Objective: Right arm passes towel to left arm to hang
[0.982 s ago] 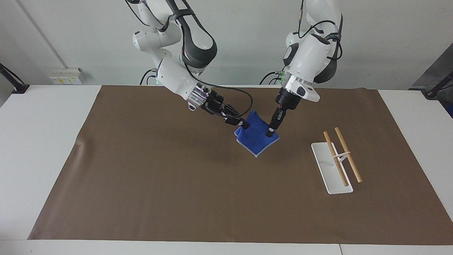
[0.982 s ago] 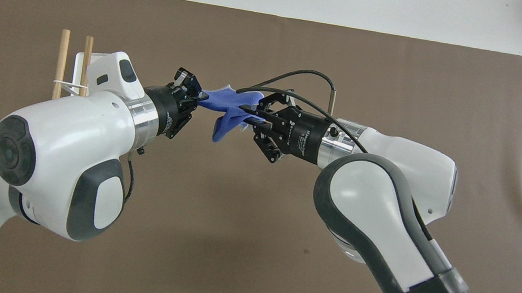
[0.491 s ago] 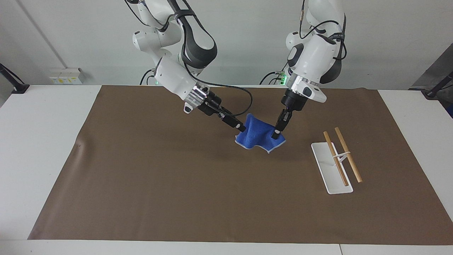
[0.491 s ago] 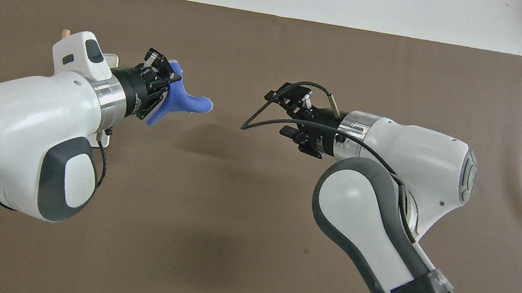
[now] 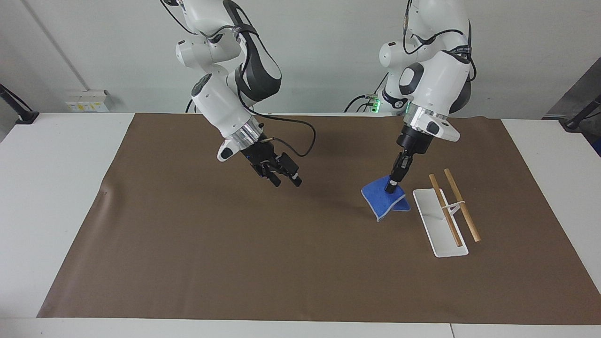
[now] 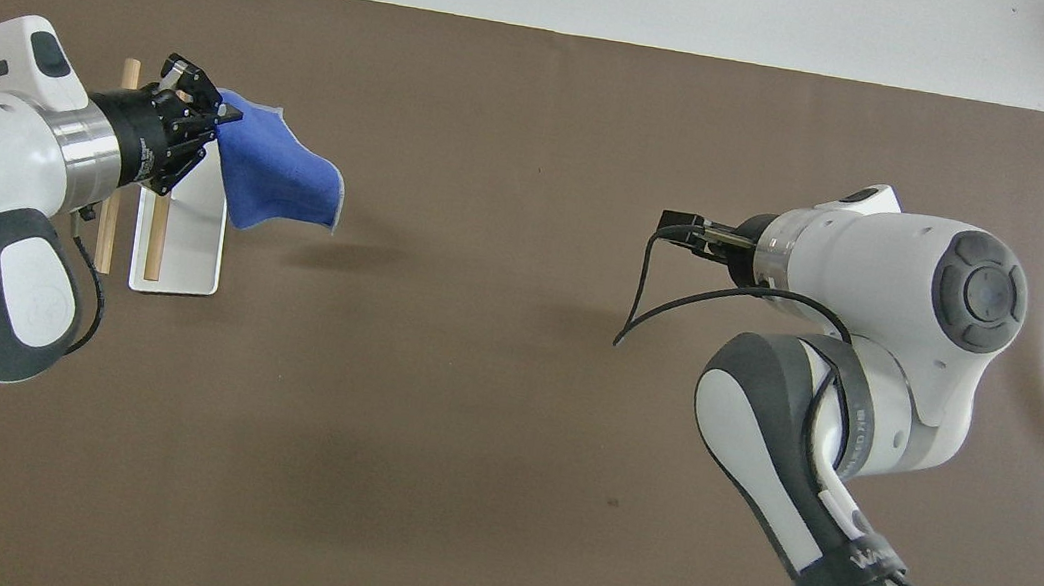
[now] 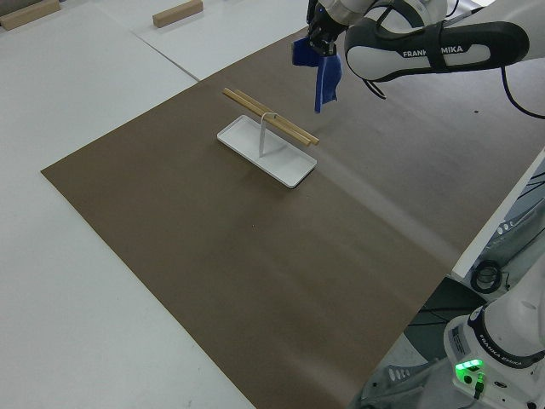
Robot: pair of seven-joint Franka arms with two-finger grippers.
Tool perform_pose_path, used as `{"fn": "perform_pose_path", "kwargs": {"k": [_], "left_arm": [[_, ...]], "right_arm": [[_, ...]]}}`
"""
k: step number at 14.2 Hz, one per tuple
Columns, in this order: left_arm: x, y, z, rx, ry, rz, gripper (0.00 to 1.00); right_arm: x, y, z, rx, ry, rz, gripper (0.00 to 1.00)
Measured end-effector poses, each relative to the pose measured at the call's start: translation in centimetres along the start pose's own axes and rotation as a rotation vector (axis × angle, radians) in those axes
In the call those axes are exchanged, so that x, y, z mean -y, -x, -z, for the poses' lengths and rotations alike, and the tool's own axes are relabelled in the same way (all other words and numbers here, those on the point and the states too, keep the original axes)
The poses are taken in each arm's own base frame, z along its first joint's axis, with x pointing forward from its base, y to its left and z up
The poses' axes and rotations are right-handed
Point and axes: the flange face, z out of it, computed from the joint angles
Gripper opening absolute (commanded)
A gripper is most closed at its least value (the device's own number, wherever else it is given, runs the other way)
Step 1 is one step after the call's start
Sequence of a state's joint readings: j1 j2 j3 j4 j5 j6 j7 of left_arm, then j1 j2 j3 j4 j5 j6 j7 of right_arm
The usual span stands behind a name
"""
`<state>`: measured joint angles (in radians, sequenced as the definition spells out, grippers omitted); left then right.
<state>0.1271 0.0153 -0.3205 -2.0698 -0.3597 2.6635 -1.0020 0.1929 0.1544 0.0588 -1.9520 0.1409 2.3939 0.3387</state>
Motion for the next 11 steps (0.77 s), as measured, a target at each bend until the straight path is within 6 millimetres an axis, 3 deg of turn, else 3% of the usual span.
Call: {"fn": "perform_pose_path", "kwargs": {"k": [3, 6, 11], "left_arm": [[1.4, -4.5, 0.9, -0.047, -0.004, 0.038, 0.00], [3.1, -8.8, 1.9, -0.093, -0.011, 0.030, 0.00], [4.8, -12.8, 3.2, -0.139, -0.018, -0.002, 0.00]], "right_arm": [[-3.2, -2.0, 2.9, 0.067, 0.108, 0.017, 1.00], [-5.6, -3.3, 8.7, 0.096, 0.137, -0.025, 1.00], [-7.7, -2.1, 16.2, 0.106, 0.154, -0.067, 1.00]]}}
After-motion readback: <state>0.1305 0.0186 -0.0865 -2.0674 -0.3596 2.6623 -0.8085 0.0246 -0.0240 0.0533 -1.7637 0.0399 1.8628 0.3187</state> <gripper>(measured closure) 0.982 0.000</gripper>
